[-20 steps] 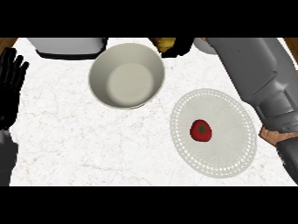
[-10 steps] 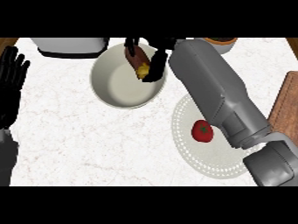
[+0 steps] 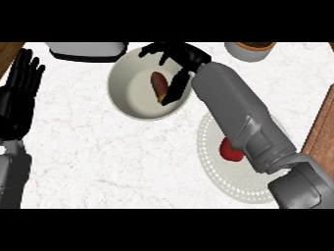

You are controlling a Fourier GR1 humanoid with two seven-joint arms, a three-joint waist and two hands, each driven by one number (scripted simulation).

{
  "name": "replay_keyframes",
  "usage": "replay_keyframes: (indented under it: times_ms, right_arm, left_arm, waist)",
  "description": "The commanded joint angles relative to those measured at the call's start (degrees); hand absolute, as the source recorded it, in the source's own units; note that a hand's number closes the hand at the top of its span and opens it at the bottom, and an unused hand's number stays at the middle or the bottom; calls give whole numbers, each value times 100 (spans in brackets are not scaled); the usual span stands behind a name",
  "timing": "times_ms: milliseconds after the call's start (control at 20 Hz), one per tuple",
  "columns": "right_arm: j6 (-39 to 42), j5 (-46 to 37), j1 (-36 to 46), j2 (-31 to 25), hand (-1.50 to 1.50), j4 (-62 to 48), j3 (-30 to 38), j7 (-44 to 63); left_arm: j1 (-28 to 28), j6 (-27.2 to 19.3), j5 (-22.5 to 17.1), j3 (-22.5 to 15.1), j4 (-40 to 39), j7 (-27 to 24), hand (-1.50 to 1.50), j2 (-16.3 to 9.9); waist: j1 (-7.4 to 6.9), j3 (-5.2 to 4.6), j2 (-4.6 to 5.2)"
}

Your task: Pick the sweet potato from the placemat and place it in the bowl

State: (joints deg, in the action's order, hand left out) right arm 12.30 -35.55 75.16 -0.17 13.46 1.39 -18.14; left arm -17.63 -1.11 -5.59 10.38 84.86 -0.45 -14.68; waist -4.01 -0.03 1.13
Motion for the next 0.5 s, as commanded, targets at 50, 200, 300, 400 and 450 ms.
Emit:
replay_keyframes:
  times_ms: [50, 200, 300, 400, 450]
  right_arm:
    - [-170, 774, -121, 16, -150, 10, 491, -365]
    - [-873, 1064, -108, 17, -150, 115, 852, -399]
    - [-986, 1204, -138, -124, -150, 112, 1150, -509]
    - [-1082, 1320, -34, -297, -150, 36, 1326, -418]
    - [-1081, 1336, -25, -518, -150, -49, 1387, -396]
  left_arm:
    - [-157, 3, -24, 113, -98, 37, 0, -112]
    - [-89, 134, -107, 188, -241, -58, 0, -168]
    - [-85, 261, -264, 292, -130, 115, 0, -303]
    - [-58, 126, -196, 212, 65, 115, 0, -180]
    - [-161, 151, -155, 189, 7, 78, 0, -223]
  waist:
    - [41, 3, -19]
    - [72, 1, -1]
    - [75, 4, 24]
    - [42, 5, 18]
    - [16, 4, 55]
